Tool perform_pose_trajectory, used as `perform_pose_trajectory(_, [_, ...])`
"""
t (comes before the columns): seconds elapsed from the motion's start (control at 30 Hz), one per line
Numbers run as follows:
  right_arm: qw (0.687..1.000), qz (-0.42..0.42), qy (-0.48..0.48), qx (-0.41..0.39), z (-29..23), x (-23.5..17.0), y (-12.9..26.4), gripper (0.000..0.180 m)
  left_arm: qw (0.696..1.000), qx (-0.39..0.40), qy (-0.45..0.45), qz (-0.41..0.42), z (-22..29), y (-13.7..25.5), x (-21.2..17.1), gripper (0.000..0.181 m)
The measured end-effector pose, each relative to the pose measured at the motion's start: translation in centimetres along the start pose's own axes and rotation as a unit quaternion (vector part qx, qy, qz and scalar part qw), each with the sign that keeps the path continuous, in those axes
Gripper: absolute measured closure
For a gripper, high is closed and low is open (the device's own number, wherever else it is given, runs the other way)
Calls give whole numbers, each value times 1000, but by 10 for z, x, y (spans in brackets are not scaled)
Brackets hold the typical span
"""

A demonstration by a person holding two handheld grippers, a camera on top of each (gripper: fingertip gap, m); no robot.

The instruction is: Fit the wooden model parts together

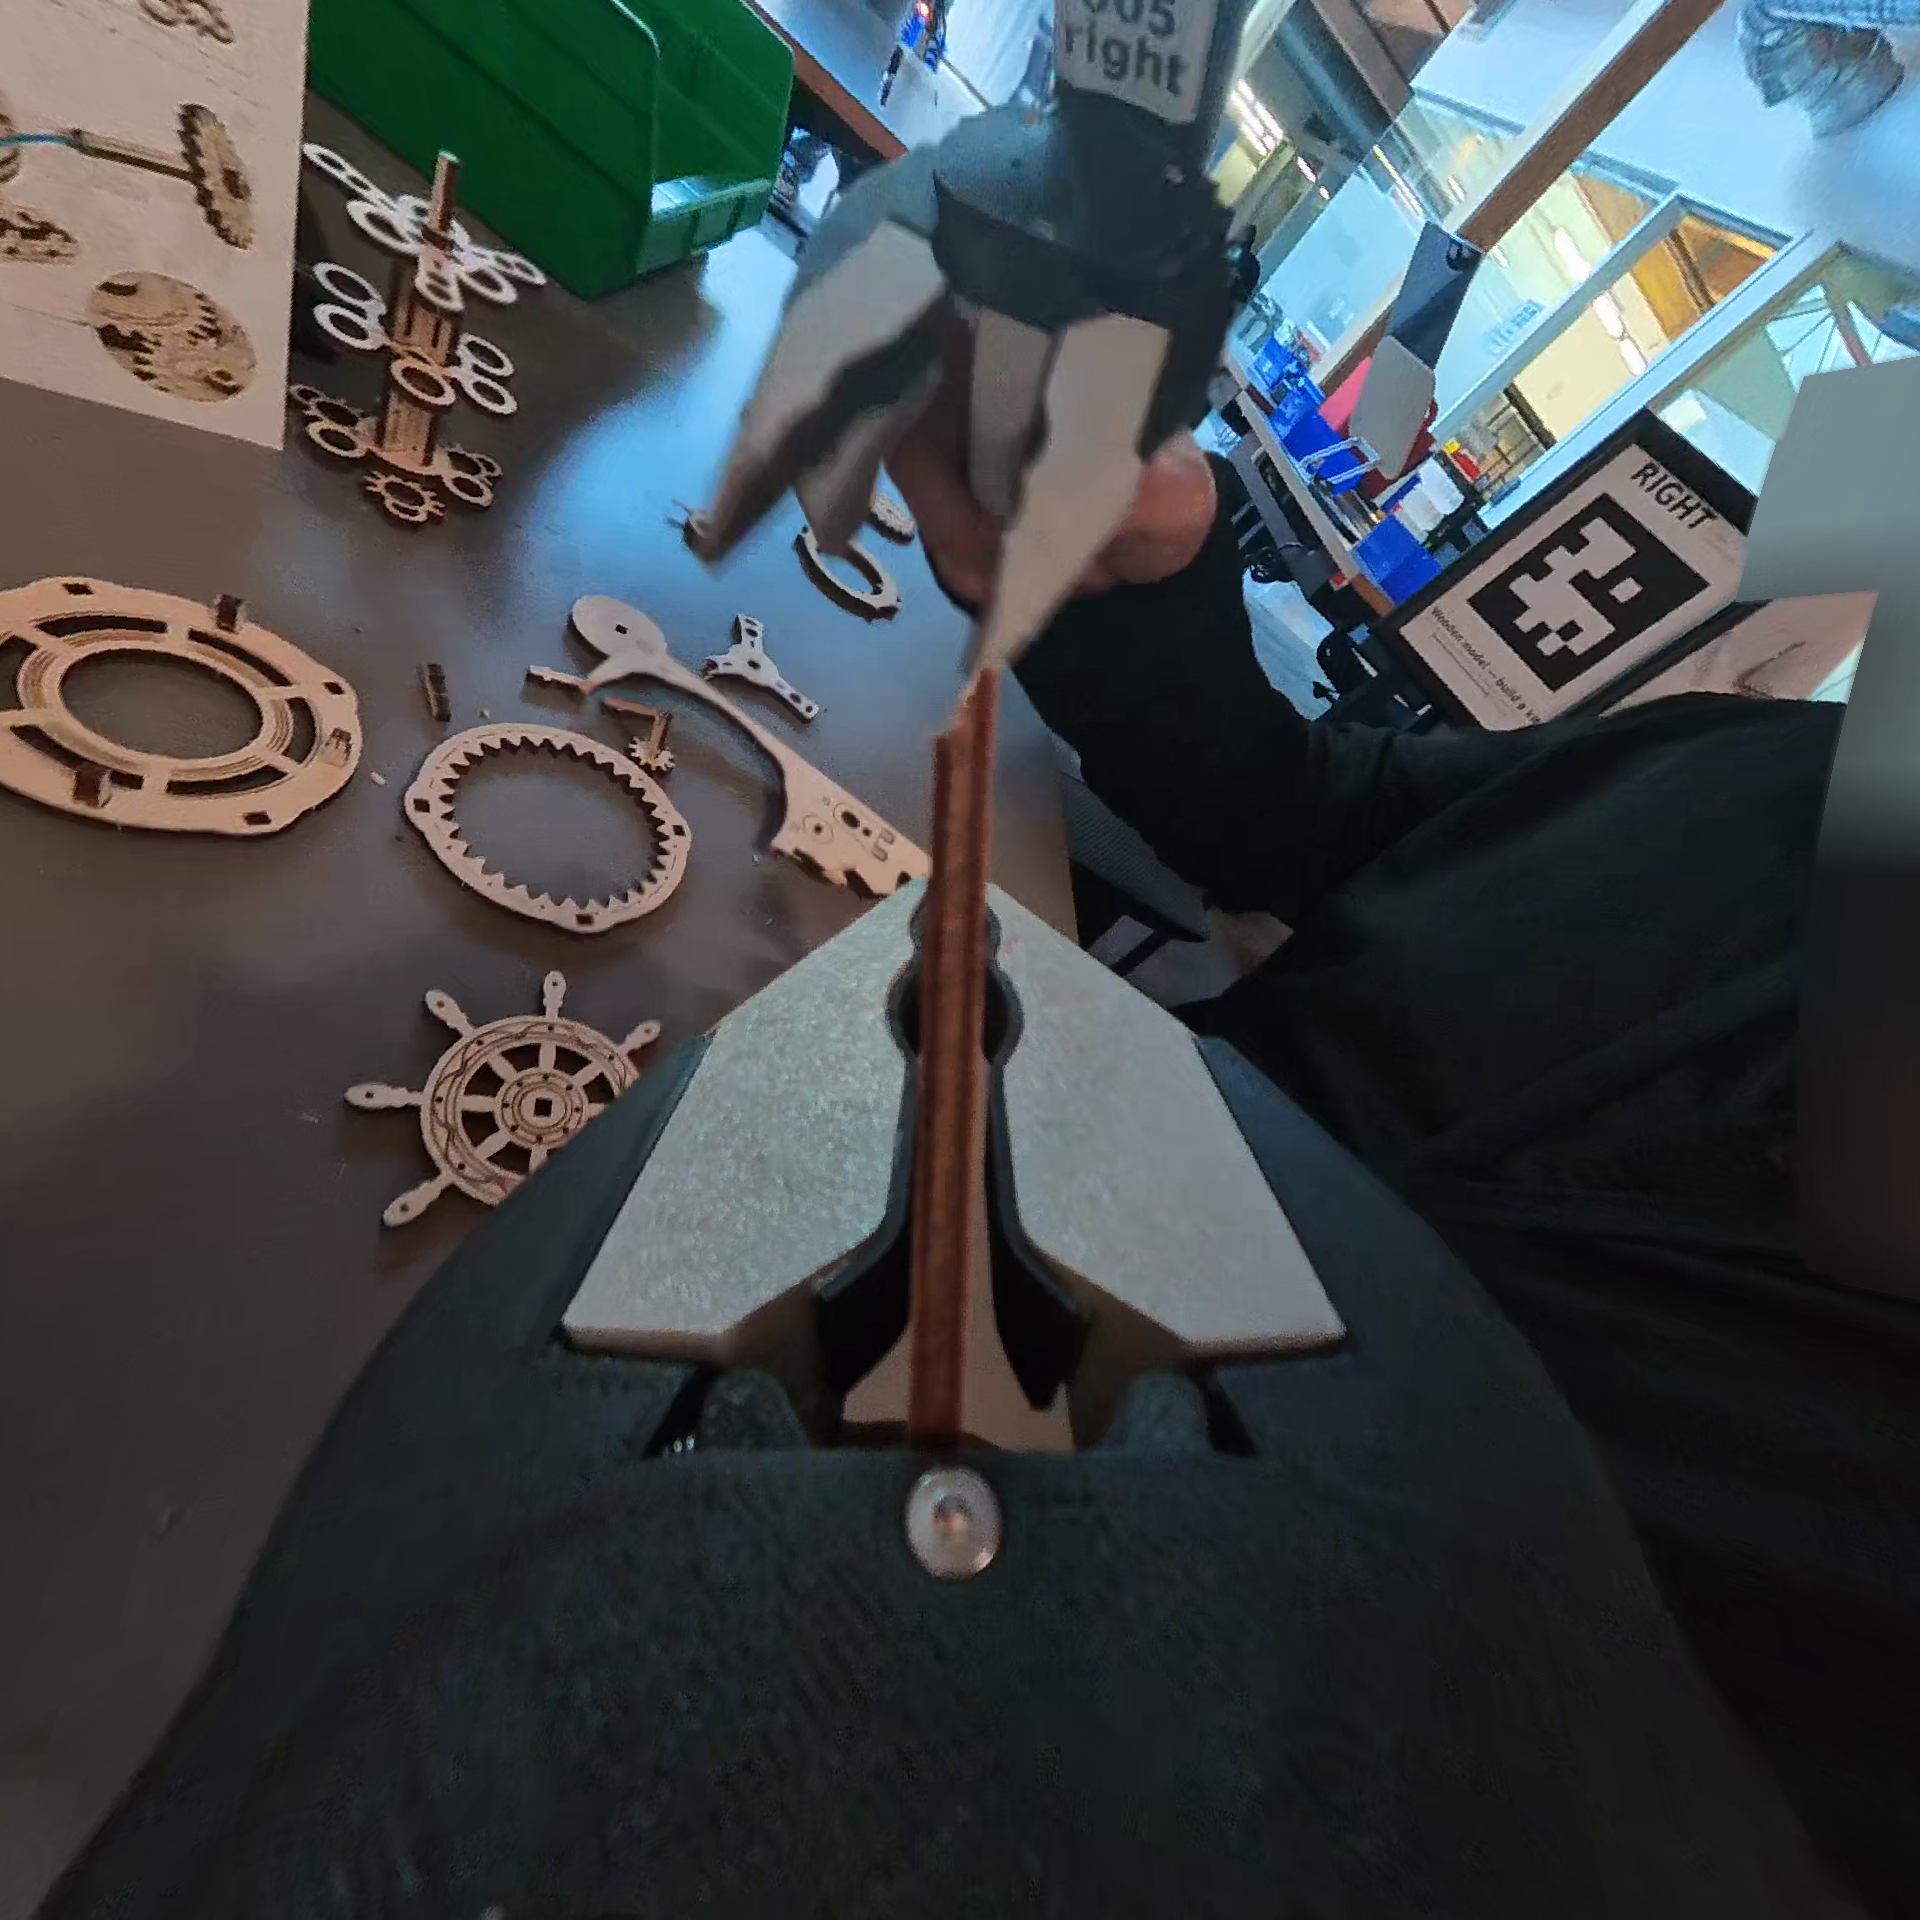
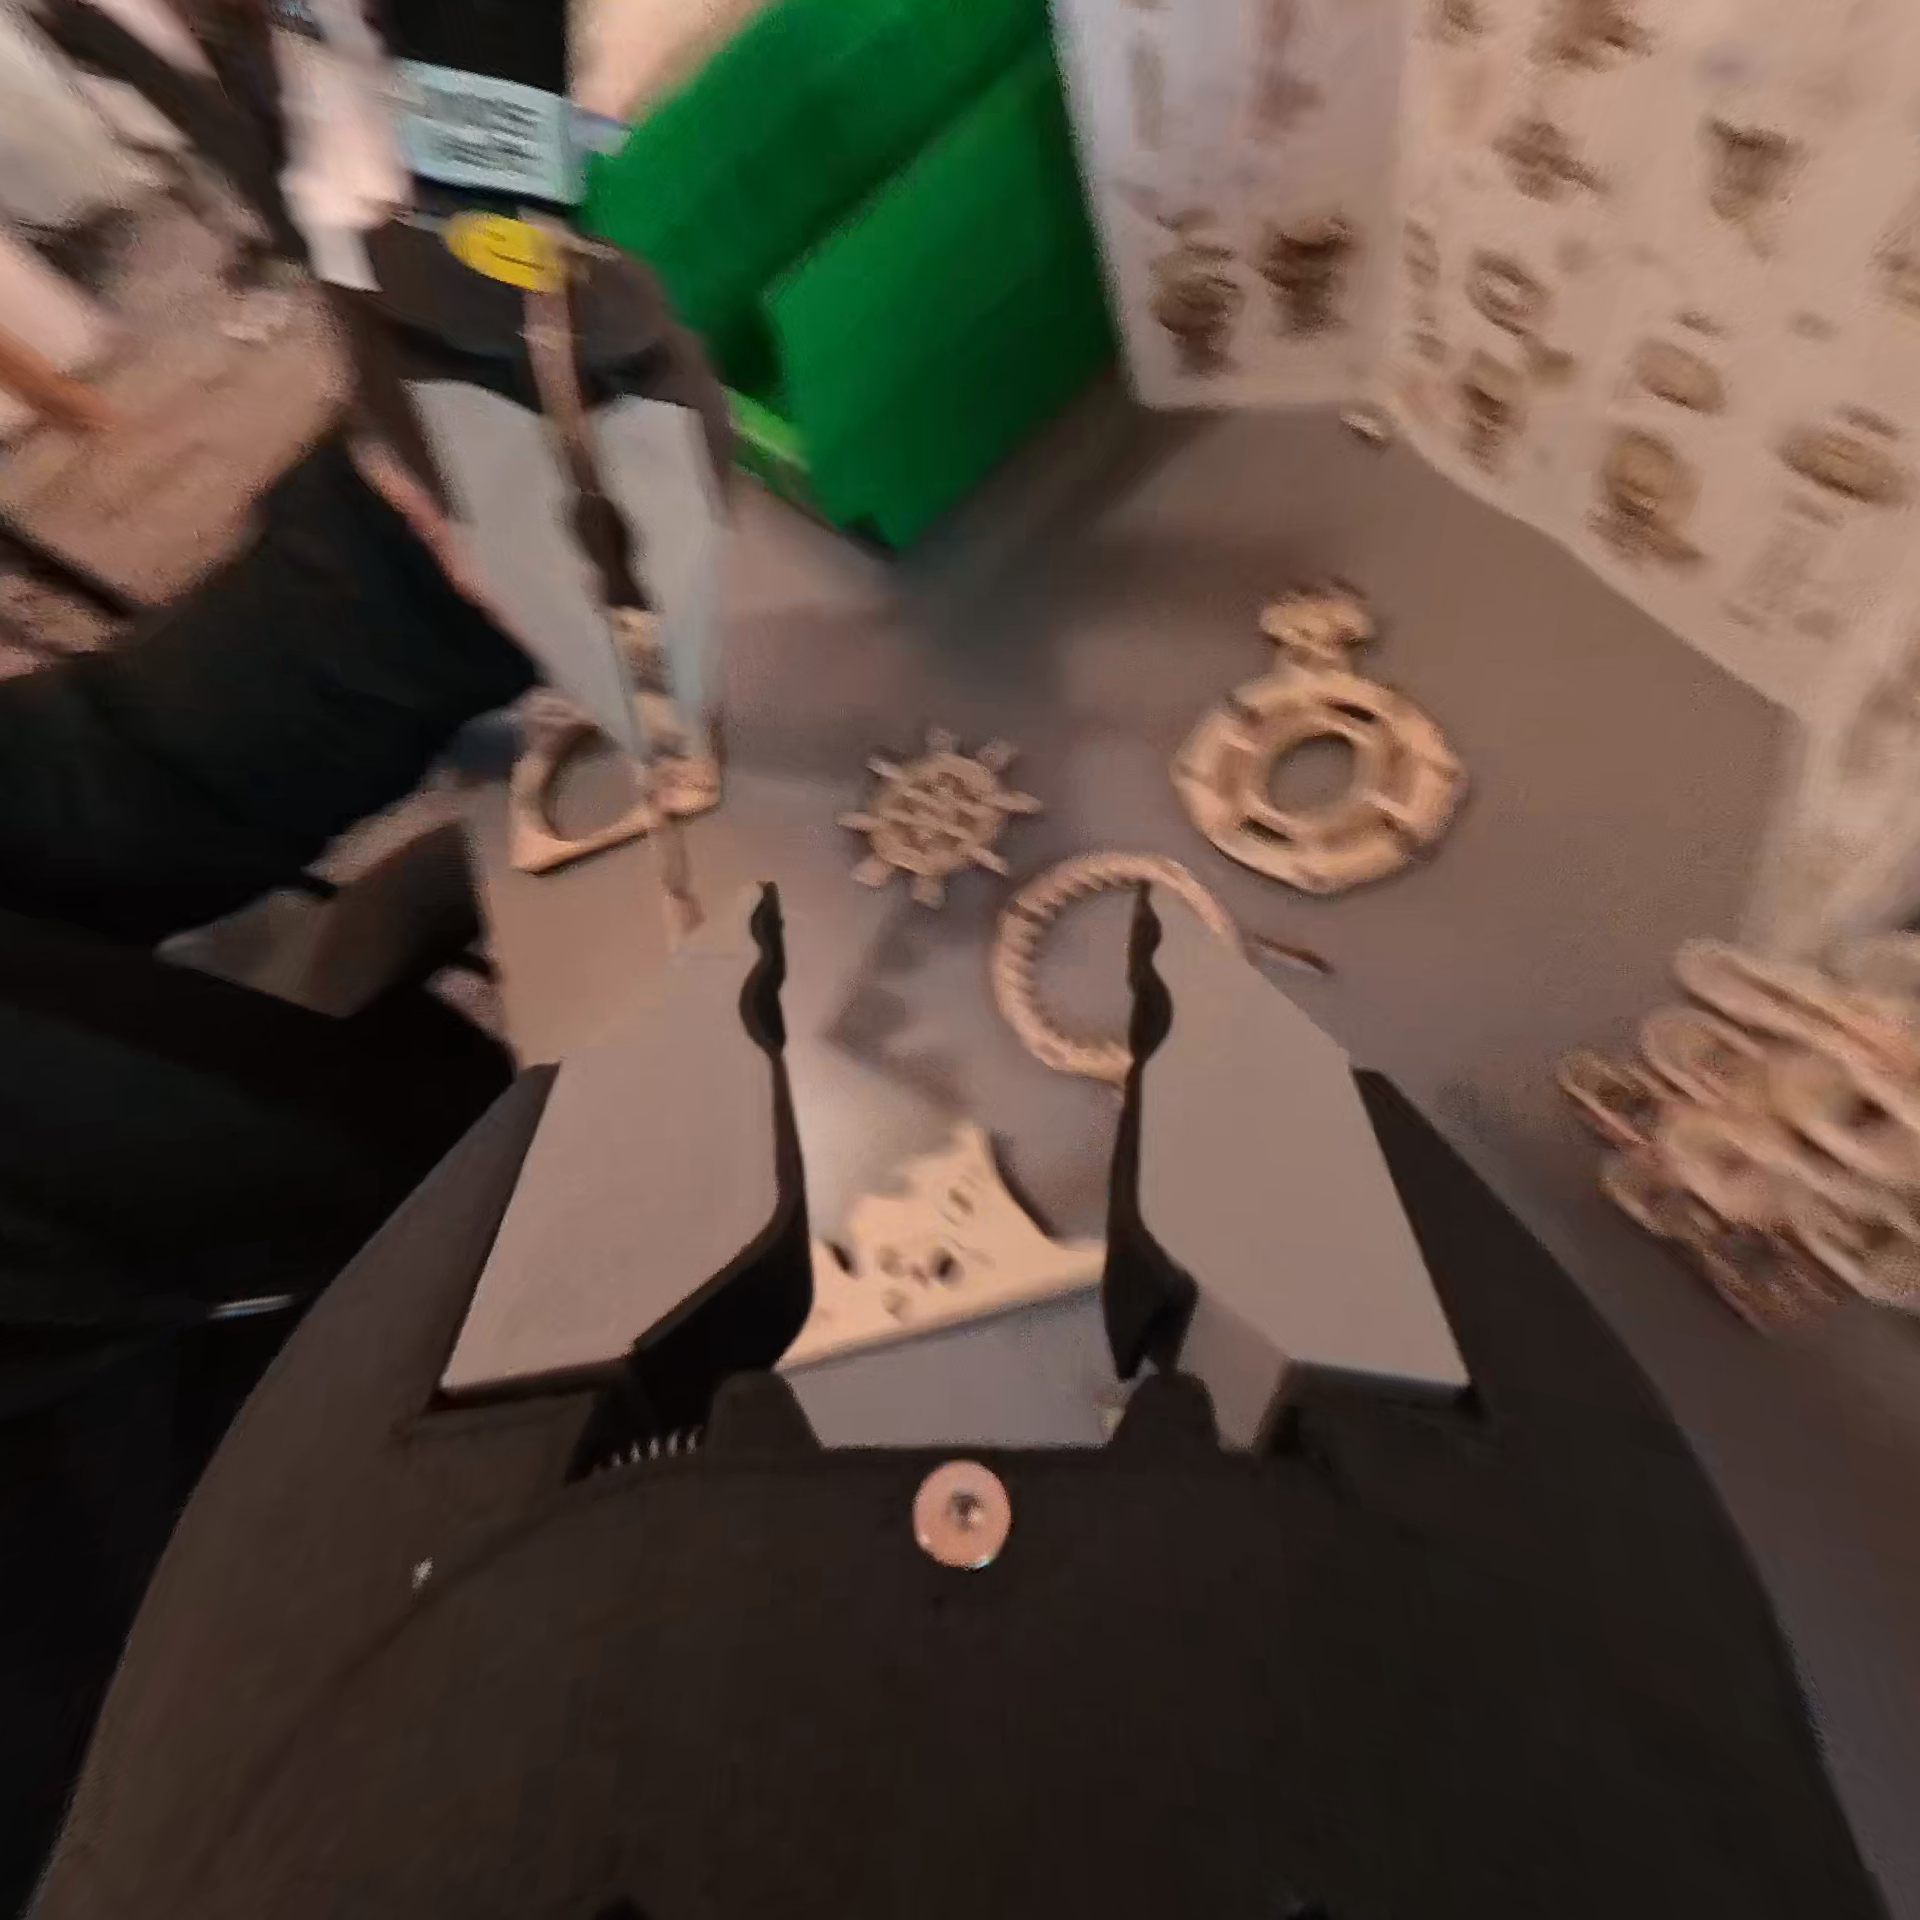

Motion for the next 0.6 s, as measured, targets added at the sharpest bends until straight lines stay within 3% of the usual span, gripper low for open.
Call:
perform_pose_trajectory(0.07, [994, 0, 1, 106, -18, 5, -24, 137, 1000, -6, -4, -5, 0, -5, 2, 181])
perform_pose_trajectory(0.1, [991, -6, -7, 134, -22, 6, -36, 139, 1000, -10, -4, -8, 0, -7, 2, 181])
perform_pose_trajectory(0.2, [986, -10, -19, 167, -18, 9, -56, 144, 1000, 3, -2, -21, -1, -11, 1, 181])
perform_pose_trajectory(0.3, [981, -13, -18, 195, -14, 7, -62, 160, 999, 11, -3, -34, -5, -9, -3, 181])
perform_pose_trajectory(0.37, [977, 3, -20, 212, -11, 7, -61, 180, 1000, 0, 0, -25, -6, -7, -4, 178])
perform_pose_trajectory(0.6, [979, 16, -43, 201, 2, 3, -63, 180, 1000, 6, 14, 3, -14, -2, -4, 173])
Point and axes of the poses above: each gripper's, where its closed fingertips meet, y back along the fingers, x out of its top, z = x × y across the jaws, the point moved 10 cm from there along y, back along the fingers
